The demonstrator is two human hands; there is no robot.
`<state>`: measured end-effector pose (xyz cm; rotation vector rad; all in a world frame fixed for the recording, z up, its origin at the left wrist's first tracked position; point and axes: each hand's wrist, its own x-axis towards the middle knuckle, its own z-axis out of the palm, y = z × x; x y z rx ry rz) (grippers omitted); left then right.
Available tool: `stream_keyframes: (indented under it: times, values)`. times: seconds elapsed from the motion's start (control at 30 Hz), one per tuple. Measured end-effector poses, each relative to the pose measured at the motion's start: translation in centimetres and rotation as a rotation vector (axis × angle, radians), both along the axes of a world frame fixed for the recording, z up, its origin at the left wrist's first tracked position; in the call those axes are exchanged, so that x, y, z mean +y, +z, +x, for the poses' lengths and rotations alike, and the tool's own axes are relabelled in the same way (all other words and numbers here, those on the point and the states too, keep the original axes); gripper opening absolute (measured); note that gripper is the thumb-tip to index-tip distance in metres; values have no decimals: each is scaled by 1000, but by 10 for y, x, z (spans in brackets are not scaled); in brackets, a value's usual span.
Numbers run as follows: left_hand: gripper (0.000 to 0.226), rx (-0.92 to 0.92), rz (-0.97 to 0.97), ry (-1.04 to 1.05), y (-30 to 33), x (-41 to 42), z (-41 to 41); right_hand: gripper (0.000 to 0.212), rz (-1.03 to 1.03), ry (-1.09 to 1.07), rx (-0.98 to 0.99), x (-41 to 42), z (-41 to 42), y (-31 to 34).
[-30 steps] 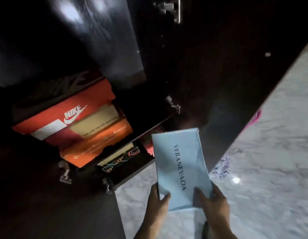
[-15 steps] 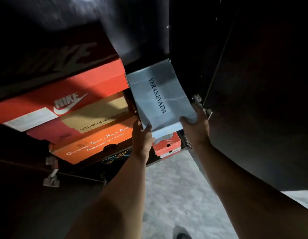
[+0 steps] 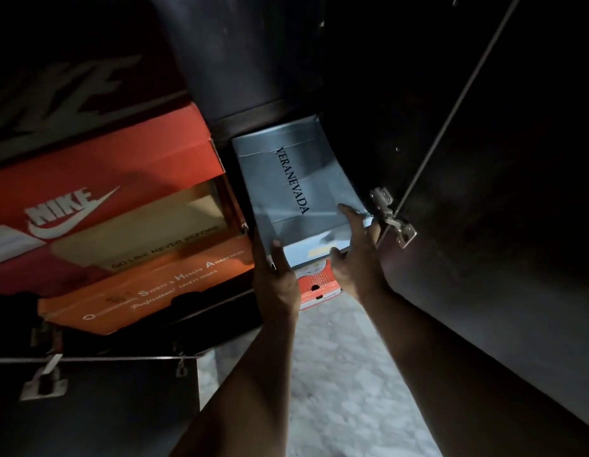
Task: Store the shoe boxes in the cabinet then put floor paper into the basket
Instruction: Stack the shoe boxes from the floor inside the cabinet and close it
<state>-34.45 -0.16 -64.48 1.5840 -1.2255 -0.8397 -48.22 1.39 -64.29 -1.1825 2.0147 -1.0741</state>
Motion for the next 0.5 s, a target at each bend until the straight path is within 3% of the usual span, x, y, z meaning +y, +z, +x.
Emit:
stream_keyframes:
  times: [0.1, 0.2, 0.3, 0.4, 0.5]
  values:
    - [56, -38, 7, -27, 9, -3, 2, 96, 144, 38, 9, -6, -3, 10]
    - [58, 28, 181, -21, 10, -4, 12, 111, 315, 71, -30, -13, -10, 21]
    - [85, 340, 444, -41, 8, 7, 27, 106, 55, -14, -22, 13, -5, 32]
    - [92, 160, 542, 9, -20, 34, 42, 92, -34, -138, -50, 85, 20, 26]
    - [76, -78, 669, -181, -45, 93, 46, 77, 162, -237, -158, 172, 37, 1]
